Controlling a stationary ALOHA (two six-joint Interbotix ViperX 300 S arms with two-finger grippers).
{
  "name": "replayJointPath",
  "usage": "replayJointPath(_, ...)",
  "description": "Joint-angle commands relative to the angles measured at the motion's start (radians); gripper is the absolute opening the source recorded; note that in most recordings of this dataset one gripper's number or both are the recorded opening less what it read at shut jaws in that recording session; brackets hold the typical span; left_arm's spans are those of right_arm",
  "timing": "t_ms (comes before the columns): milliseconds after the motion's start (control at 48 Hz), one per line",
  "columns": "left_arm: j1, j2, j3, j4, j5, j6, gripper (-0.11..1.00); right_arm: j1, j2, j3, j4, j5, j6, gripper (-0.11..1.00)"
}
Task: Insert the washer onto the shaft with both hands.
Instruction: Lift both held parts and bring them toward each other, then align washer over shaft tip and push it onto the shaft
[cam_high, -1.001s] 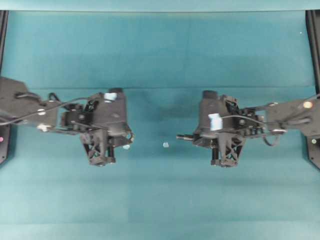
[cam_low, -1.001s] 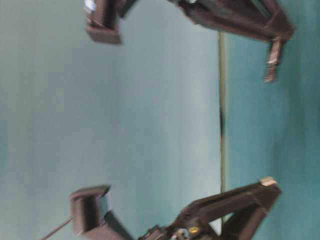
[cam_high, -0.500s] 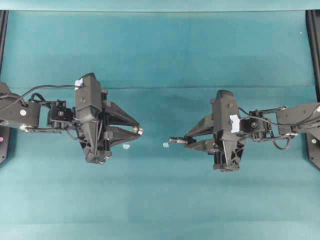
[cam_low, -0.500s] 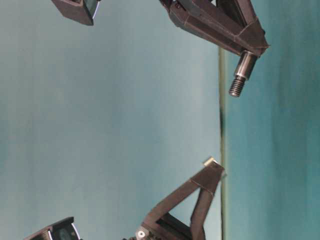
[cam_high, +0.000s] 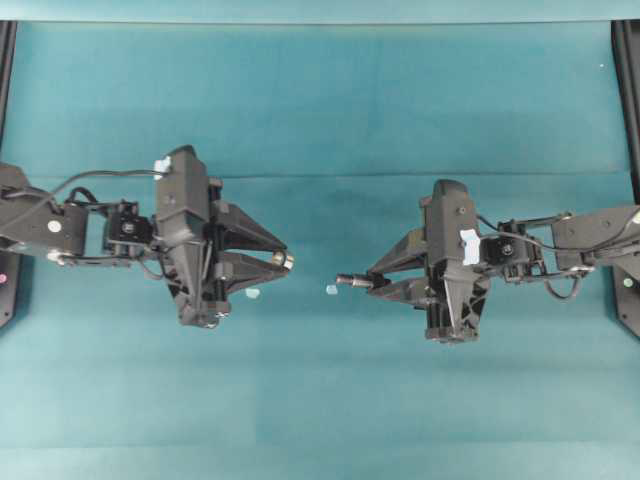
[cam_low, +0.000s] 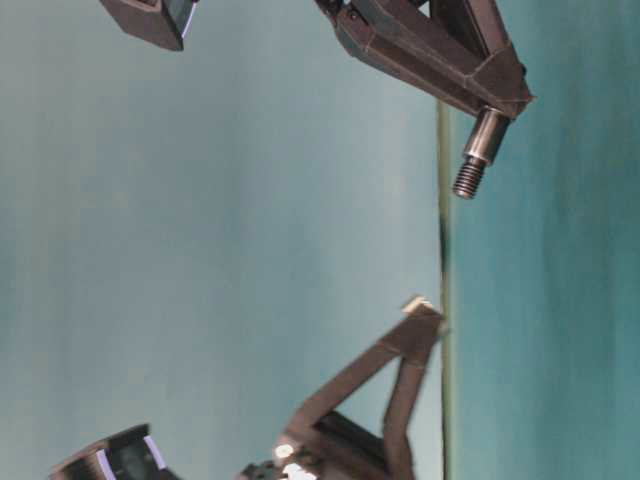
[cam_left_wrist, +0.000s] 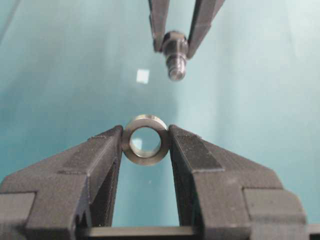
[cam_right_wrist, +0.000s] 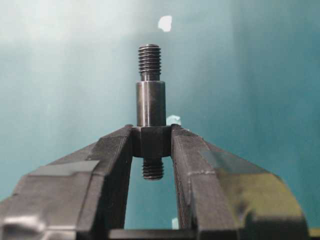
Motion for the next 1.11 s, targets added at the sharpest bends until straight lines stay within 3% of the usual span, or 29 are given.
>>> replayJointPath(0,0.000,0.011,-0.025,0.002,-0.017,-0.002,0.35,-0.002,0.014,-0.006,0.000,-0.038,-0.009,0.00)
replayJointPath(334,-0.005,0.072,-0.066,0.002,-0.061,-0.002,0.35,-0.002,0.072,0.015,-0.002,-0.135,-0.009,0.00)
replayJointPath(1084,-0.032,0.140,-0.135,0.000,-0.064,-0.002,0.35,-0.015,0.078,0.006,0.002,-0.169,-0.008,0.00)
